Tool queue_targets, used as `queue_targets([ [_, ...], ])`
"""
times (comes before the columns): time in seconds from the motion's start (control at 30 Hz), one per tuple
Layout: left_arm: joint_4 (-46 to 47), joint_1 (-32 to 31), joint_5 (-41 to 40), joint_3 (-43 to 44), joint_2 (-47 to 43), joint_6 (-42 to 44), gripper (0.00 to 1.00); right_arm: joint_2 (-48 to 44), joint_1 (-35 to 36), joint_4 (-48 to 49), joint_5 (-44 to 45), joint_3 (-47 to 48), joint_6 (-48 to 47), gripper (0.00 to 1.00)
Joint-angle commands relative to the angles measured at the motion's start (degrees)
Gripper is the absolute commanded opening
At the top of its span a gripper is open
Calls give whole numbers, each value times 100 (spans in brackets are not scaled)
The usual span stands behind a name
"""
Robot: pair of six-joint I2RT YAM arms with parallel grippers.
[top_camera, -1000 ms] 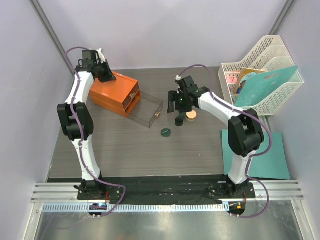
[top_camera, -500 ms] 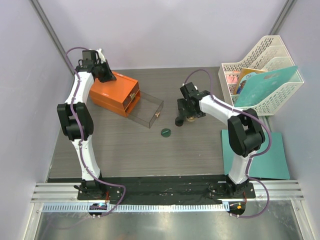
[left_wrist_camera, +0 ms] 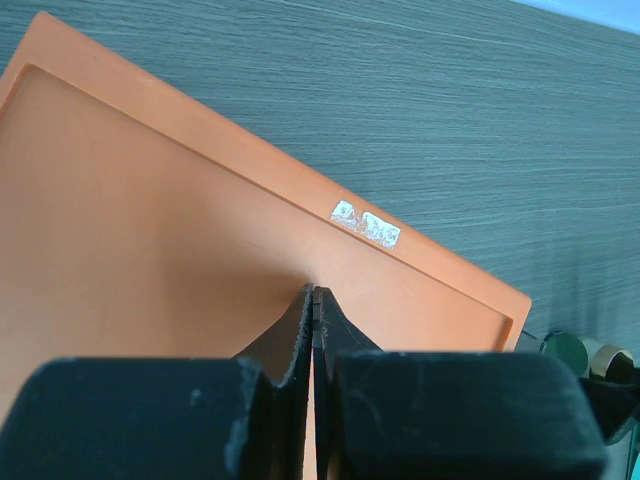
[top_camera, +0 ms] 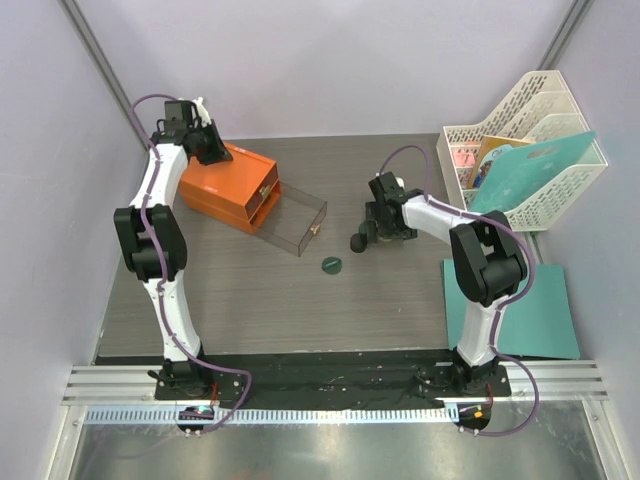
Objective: Organize the makeup
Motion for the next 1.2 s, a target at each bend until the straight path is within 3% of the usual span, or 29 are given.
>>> queue_targets([
  [0.0, -2997, 36, -1019, -1066, 1271, 468, 0, 71, -28, 642, 125, -7, 85, 82],
  [0.23, -2997, 36, -1028, -1066, 1271, 468, 0, 300, -54, 765, 11, 152, 129, 78],
  [0.3, -2997, 35, -1019, -1084, 1271, 460, 0, 327, -63, 800, -68, 152, 155, 70],
  [0.4, -2997, 36, -1019, -1084, 1271, 468, 0, 336, -98, 818, -218, 152, 181, 31],
  [0.43, -2997, 36, -1019, -1084, 1263, 477, 0, 301, -107, 818, -183, 135, 181, 12],
  [0.5, -2989, 36, -1010, -1084, 1263, 477, 0, 257, -133, 783, -121, 126, 225, 2],
  [0.7, -3006, 35, -1028, -1075, 1271, 477, 0, -33, -177, 564, 90, 345, 129, 1],
  [1.0, -3024, 27, -1010, -1057, 1280, 460, 0, -121, -28, 212, -393, 1698, 23, 1],
  [1.17, -3024, 36, -1002, -1075, 1280, 460, 0, 116, 455, 133, -639, 2541, -55, 1],
])
